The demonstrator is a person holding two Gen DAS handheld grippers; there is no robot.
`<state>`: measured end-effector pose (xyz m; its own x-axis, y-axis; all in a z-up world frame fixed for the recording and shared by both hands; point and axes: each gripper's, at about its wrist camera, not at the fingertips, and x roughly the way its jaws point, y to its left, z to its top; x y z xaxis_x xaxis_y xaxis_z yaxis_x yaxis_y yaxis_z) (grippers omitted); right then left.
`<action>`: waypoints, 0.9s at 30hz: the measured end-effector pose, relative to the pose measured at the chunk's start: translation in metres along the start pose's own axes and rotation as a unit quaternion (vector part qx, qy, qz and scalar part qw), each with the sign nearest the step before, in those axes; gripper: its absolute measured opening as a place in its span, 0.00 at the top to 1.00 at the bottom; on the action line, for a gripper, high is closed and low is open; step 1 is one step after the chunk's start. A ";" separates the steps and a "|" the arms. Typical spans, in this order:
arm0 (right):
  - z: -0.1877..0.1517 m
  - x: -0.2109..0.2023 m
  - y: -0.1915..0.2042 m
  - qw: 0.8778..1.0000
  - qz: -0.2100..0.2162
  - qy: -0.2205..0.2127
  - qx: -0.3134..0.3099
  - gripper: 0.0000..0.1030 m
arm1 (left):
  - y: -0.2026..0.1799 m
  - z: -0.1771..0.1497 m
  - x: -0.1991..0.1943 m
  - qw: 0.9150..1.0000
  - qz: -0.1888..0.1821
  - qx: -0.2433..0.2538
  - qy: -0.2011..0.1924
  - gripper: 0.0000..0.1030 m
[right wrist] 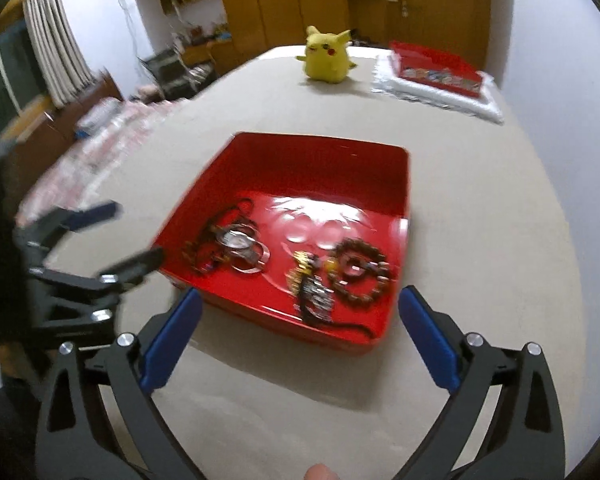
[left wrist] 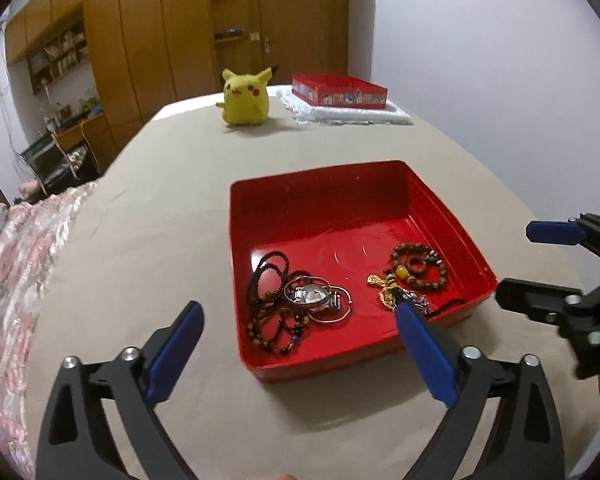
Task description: Organize jewelry
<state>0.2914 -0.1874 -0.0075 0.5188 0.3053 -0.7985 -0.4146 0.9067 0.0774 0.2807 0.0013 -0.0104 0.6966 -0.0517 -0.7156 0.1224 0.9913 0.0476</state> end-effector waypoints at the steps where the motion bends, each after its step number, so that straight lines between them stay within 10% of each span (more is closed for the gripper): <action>1: -0.001 -0.002 0.002 1.000 -0.004 0.002 0.004 0.04 | -0.002 0.000 -0.004 1.000 0.003 0.002 -0.002 0.04; 27: 0.016 0.014 -0.008 0.999 0.000 0.008 0.037 0.03 | 0.009 -0.001 -0.025 0.999 0.026 -0.019 -0.007 0.04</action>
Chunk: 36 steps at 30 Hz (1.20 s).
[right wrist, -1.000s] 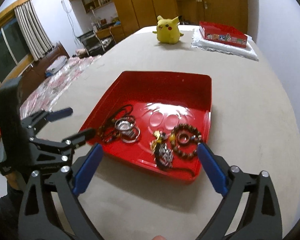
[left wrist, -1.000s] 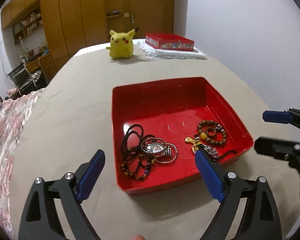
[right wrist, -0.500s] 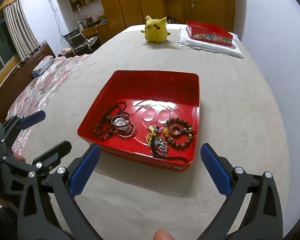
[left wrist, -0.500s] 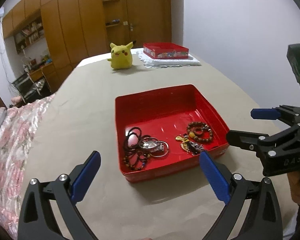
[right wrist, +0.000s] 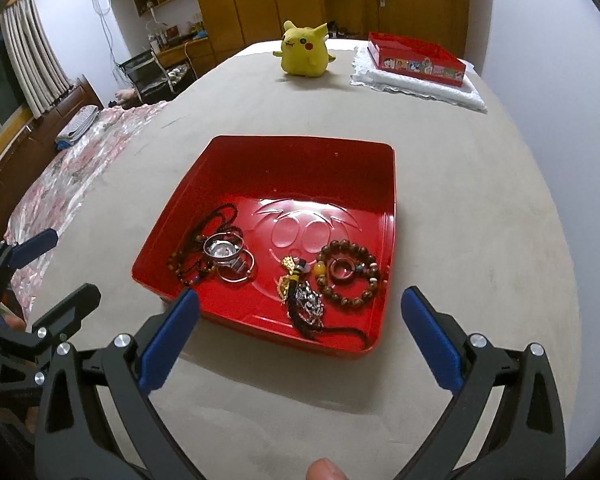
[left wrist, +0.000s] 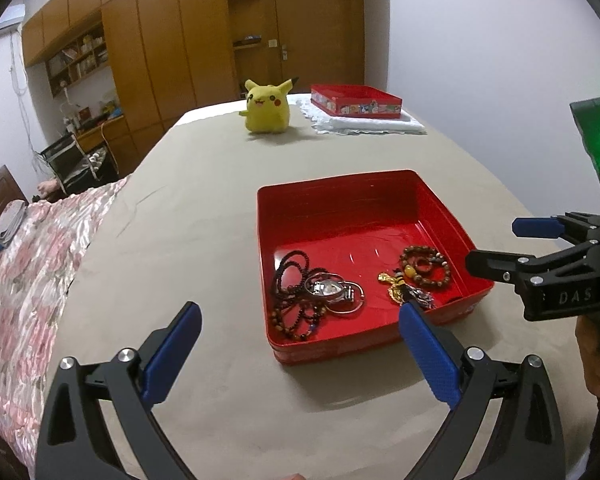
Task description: Organize jewelry
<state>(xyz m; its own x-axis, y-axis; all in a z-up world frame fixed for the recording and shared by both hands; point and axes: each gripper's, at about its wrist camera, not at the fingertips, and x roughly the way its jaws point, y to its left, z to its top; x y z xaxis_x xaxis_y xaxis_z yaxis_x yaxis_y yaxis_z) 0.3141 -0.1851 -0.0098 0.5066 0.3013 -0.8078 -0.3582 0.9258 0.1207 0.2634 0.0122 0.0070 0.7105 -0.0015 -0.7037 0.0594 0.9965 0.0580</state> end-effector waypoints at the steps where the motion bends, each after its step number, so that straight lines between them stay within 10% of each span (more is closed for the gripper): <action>1: 0.001 0.000 0.000 1.000 0.001 -0.002 0.001 0.03 | 0.001 0.001 0.001 1.000 -0.001 -0.003 0.000 0.04; 36: 0.001 0.025 0.000 1.000 0.013 -0.002 0.003 0.03 | 0.016 0.008 0.037 0.999 -0.001 -0.025 0.022 0.04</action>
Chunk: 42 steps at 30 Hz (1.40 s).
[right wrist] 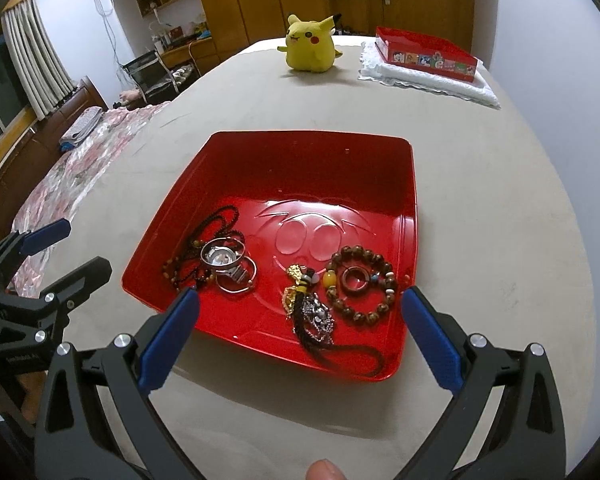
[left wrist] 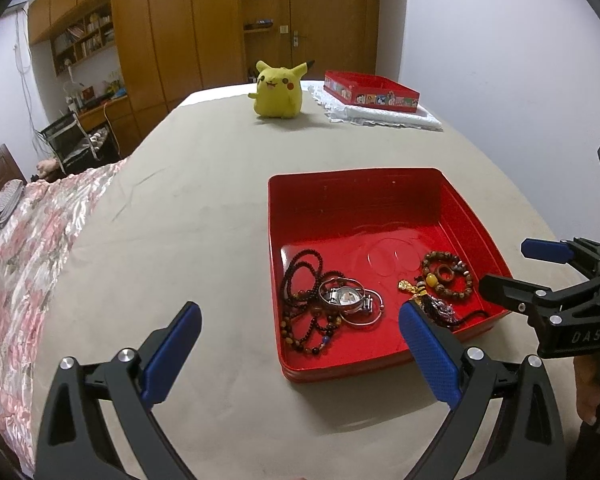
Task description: Organize jewelry
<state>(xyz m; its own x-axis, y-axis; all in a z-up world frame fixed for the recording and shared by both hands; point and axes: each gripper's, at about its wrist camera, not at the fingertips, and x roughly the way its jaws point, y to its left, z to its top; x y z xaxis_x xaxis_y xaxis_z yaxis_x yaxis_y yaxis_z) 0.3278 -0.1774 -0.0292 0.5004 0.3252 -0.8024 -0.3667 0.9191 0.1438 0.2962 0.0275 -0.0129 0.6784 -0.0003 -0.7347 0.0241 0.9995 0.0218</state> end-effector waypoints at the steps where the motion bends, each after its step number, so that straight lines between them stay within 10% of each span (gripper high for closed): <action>1: 0.000 0.000 0.000 1.000 0.000 -0.001 0.000 0.03 | 0.000 0.000 0.000 1.000 -0.001 -0.001 0.000 0.04; 42: -0.001 -0.003 0.002 1.000 0.002 -0.001 -0.001 0.03 | -0.002 0.000 -0.006 1.000 -0.003 -0.002 -0.004 0.04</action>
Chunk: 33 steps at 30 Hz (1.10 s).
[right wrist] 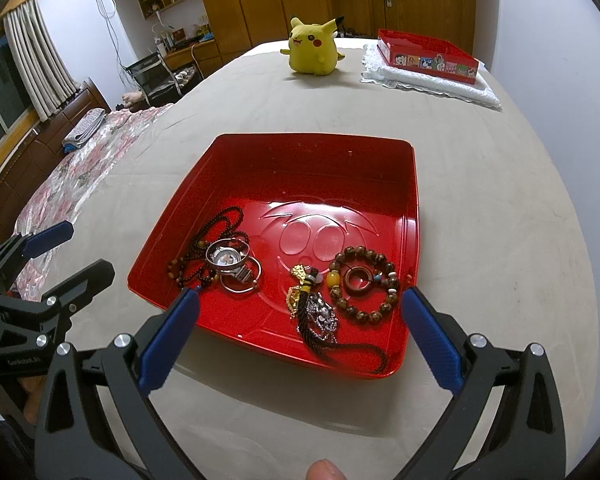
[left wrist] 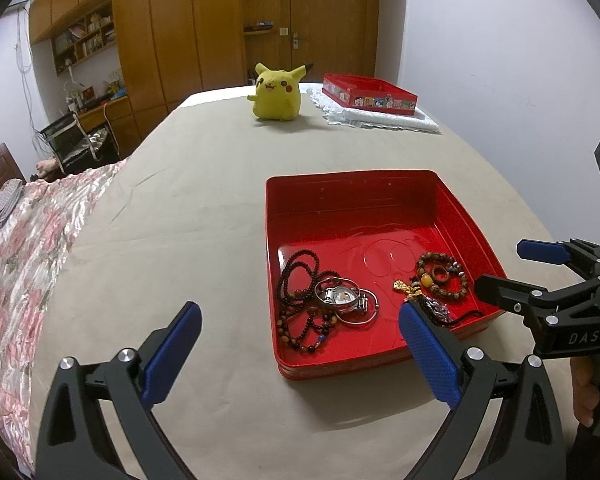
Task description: Organize jewelry
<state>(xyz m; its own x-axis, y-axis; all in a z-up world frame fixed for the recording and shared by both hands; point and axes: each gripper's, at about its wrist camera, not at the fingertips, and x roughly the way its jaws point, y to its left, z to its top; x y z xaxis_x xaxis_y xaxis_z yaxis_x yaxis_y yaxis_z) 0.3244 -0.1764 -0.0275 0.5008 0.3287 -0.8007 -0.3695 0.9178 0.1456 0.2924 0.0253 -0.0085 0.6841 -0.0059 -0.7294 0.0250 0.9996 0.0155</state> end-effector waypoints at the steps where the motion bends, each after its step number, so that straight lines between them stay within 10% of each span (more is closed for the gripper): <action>1: 0.000 0.000 0.000 1.000 0.000 0.000 0.000 0.03 | 0.000 0.000 0.000 1.000 0.000 0.000 0.000 0.04; 33: 0.001 -0.001 0.001 1.000 0.000 0.000 0.000 0.03 | -0.001 0.000 0.000 1.000 -0.001 0.001 0.000 0.04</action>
<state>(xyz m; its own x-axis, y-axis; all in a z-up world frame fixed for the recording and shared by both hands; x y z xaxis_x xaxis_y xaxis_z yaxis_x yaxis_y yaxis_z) 0.3241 -0.1757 -0.0260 0.5012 0.3294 -0.8002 -0.3701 0.9175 0.1458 0.2919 0.0247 -0.0084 0.6839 -0.0069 -0.7295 0.0267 0.9995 0.0156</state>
